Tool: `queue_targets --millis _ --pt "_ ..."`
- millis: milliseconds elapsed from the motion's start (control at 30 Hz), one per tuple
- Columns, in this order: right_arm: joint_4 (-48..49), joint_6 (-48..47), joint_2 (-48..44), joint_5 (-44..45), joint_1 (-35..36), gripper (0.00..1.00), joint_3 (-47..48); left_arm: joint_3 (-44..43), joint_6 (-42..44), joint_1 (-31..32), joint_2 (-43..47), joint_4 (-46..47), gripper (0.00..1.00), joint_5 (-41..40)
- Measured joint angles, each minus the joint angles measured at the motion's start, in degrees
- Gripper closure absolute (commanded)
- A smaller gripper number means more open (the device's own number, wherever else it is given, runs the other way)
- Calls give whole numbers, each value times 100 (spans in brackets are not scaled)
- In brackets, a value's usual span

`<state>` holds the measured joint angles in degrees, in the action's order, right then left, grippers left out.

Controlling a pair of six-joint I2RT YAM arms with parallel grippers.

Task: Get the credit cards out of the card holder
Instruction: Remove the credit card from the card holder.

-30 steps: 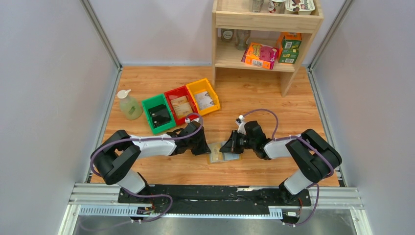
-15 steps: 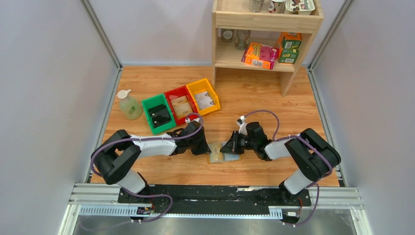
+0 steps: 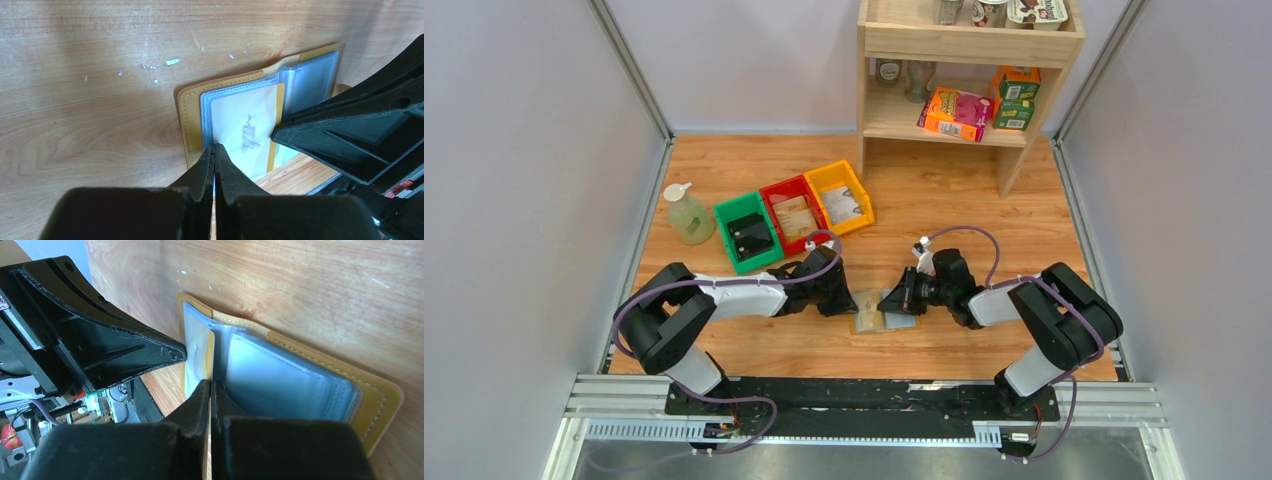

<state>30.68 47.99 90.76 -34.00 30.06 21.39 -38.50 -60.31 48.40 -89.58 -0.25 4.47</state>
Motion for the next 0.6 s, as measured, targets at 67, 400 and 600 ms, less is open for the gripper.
queue_targets --millis 67,400,600 --pt "-2 -4 -11 -33 -31 90 -2 -7 2 0 -4 4 100 4" --pt "28 22 2 -114 -66 97 -2 -35 20 0 -20 -15 100 17" --pt "52 33 66 -129 -76 100 -2 -35 20 0 -22 -15 100 20"
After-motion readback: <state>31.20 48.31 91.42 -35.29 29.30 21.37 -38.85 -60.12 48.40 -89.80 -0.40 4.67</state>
